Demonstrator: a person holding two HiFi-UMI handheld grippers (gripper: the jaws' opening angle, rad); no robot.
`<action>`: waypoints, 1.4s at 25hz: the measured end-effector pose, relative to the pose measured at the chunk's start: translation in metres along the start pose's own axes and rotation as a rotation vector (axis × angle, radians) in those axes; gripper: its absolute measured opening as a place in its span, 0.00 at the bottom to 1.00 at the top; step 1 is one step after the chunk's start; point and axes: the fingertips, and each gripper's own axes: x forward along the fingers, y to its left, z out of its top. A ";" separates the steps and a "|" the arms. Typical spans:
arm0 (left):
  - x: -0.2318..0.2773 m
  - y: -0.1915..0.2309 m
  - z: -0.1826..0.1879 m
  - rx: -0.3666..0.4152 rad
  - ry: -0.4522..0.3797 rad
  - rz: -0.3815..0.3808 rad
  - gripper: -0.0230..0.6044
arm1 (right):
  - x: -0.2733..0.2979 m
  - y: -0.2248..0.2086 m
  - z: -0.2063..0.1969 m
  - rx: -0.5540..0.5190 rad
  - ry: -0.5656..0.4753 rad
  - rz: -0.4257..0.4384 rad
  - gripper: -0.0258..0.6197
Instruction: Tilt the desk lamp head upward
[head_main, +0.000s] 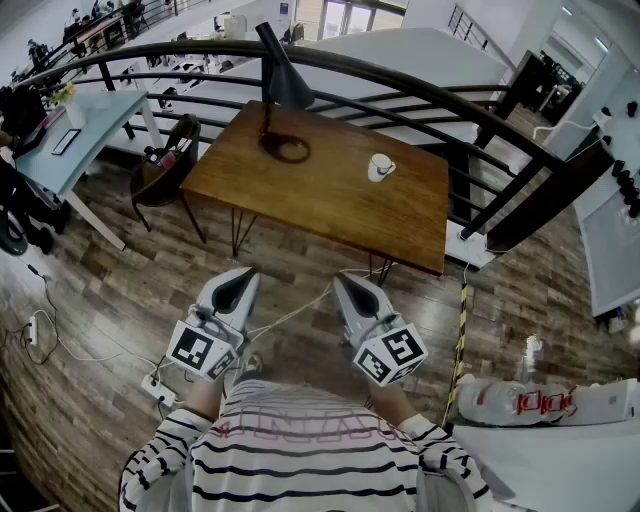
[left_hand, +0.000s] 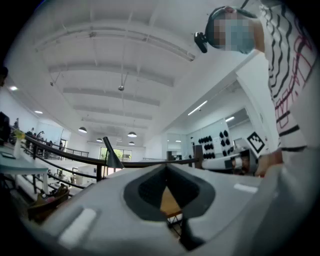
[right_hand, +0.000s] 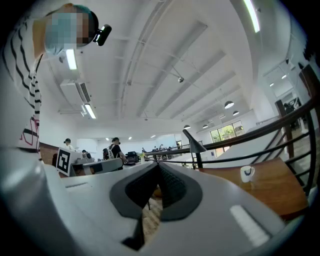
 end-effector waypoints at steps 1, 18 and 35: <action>0.001 -0.001 -0.002 -0.006 0.006 0.002 0.04 | -0.001 -0.001 -0.001 0.017 -0.007 0.002 0.04; 0.048 0.077 -0.039 -0.061 0.052 -0.020 0.27 | 0.080 -0.039 -0.008 0.083 -0.027 -0.025 0.30; 0.089 0.323 -0.047 -0.058 0.089 -0.076 0.32 | 0.315 -0.079 -0.011 0.107 -0.032 -0.124 0.36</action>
